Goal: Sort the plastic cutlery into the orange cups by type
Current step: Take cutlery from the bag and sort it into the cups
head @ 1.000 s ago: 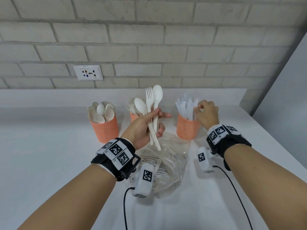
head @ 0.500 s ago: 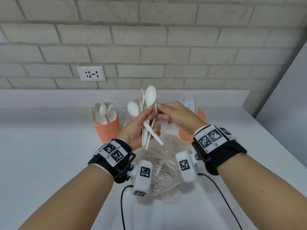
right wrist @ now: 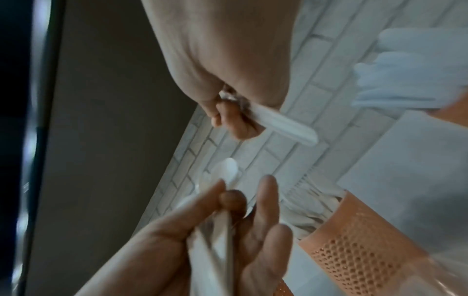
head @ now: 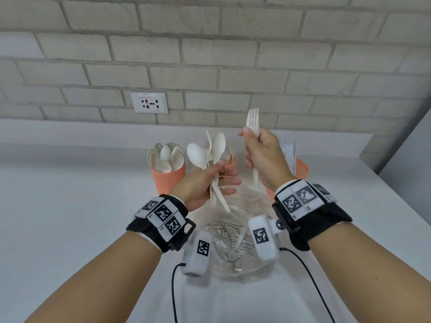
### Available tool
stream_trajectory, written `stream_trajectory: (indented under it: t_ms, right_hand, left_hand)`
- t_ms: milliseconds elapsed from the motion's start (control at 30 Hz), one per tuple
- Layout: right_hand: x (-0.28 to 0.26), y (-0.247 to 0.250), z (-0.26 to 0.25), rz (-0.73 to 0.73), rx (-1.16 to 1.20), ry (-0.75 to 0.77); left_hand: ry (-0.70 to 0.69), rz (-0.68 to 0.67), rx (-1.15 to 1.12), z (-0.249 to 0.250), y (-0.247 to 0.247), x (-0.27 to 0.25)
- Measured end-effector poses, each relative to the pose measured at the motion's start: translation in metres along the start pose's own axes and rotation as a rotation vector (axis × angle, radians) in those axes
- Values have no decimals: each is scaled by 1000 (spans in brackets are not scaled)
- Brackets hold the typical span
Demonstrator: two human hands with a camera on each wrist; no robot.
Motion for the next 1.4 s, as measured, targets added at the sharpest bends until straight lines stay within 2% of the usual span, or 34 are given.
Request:
stream_trajectory:
  t_ms: [133, 233, 367, 467, 567, 667, 733, 867, 933, 1000, 1067, 1133, 1267, 1333, 1400]
  right_hand:
    - [-1, -41, -5, -151, -214, 20]
    - [6, -47, -4, -73, -275, 25]
    - [20, -52, -2, -62, -282, -11]
    - [37, -39, -9, 43, -187, -26]
    - [57, -10, -16, 197, -71, -11]
    - [73, 4, -12, 272, -142, 45]
    - [77, 0, 1, 282, -255, 76]
    - [79, -13, 43, 215, -572, 37]
    - [81, -20, 75, 81, -735, -105]
    - [78, -23, 94, -23, -766, -215]
    - [78, -23, 88, -60, -732, -227]
    - [83, -21, 63, -47, -645, -169]
    - [91, -3, 15, 182, -125, 48]
    - [87, -5, 20, 220, 28, 60]
    - [81, -18, 40, 170, 44, 3]
  left_hand:
    - [-95, 137, 302, 15, 9, -7]
    - [-152, 168, 391, 25, 11, -10]
    - [-154, 99, 444, 27, 15, -14]
    - [-127, 128, 401, 27, 32, -16]
    - [-164, 182, 274, 30, 56, -18]
    - [-156, 300, 184, 31, 84, -21]
    - [-171, 331, 166, 38, 93, -23]
    - [-188, 326, 193, 46, 95, -21]
    - [-182, 313, 190, 46, 96, -19]
    - [-180, 302, 176, 44, 94, -17]
    - [-177, 301, 159, 42, 94, -15]
    - [-163, 301, 146, 40, 94, -12]
    - [-134, 281, 127, 33, 91, -6]
    - [-133, 256, 122, 32, 88, -6]
    - [-153, 211, 133, 34, 84, -6]
Point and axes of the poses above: each hand's wrist, its own x-axis towards the middle knuckle, its own y-axis out of the back of the hand, z = x × y, the point moved 9 cm from there along x, towards the middle knuckle, and after that the axes turned 8 degrees about -z, right-handed, at the moved point
